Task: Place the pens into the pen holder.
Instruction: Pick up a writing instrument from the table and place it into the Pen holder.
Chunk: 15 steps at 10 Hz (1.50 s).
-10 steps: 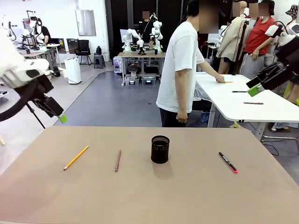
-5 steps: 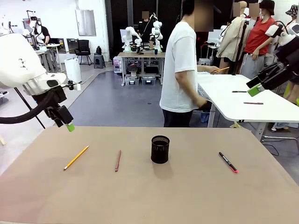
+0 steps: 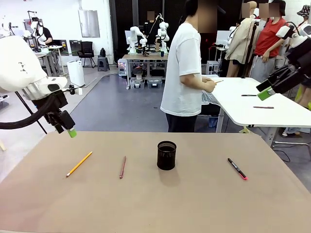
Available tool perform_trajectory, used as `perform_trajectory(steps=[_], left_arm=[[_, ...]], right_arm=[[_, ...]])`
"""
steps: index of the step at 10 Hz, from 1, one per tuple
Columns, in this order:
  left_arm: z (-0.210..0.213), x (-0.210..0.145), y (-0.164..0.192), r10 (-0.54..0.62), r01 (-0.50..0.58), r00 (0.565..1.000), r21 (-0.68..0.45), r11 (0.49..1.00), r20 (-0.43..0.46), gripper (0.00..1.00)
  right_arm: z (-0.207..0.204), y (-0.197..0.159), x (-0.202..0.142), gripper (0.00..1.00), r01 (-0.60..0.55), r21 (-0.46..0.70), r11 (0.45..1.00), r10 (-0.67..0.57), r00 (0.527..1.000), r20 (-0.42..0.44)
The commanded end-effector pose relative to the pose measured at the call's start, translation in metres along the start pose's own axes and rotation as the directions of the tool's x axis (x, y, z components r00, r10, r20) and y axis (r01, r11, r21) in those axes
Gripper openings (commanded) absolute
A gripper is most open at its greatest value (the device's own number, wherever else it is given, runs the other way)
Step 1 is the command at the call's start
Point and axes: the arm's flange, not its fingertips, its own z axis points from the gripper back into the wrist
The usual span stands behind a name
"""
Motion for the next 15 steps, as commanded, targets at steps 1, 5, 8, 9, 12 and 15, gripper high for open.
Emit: perform_trajectory(steps=[1, 5, 8, 9, 12, 15], left_arm=[[-0.030, 0.019, 0.016, 0.134, -0.133, 0.990, 0.033, 0.991, -0.041, 1.00], [-0.091, 0.047, 0.038, 0.147, -0.136, 0.986, 0.135, 0.982, -0.078, 1.00], [-0.130, 0.063, 0.046, 0.145, -0.123, 0.978, 0.149, 0.981, -0.149, 1.00], [-0.140, 0.067, 0.049, 0.159, -0.133, 0.974, 0.164, 0.977, -0.158, 1.00], [-0.160, 0.073, 0.053, 0.207, -0.179, 0.964, 0.171, 0.969, -0.168, 1.00], [-0.166, 0.069, 0.053, 0.197, -0.175, 0.967, 0.145, 0.974, -0.161, 1.00]], right_arm=[[0.001, 0.001, 0.001, 1.00, -0.003, 0.001, 1.000, 0.003, 1.000, 0.004], [0.001, 0.001, 0.001, 1.00, -0.003, 0.001, 1.000, 0.003, 1.000, 0.004], [0.001, 0.001, 0.001, 1.00, -0.003, 0.001, 1.000, 0.003, 1.000, 0.004], [0.001, 0.001, 0.001, 1.00, -0.003, 0.001, 1.000, 0.003, 1.000, 0.004], [0.001, 0.001, 0.001, 1.00, -0.003, 0.001, 1.000, 0.003, 1.000, 0.004], [0.001, 0.001, 0.001, 1.00, -0.003, 0.001, 1.000, 0.003, 1.000, 0.004]])
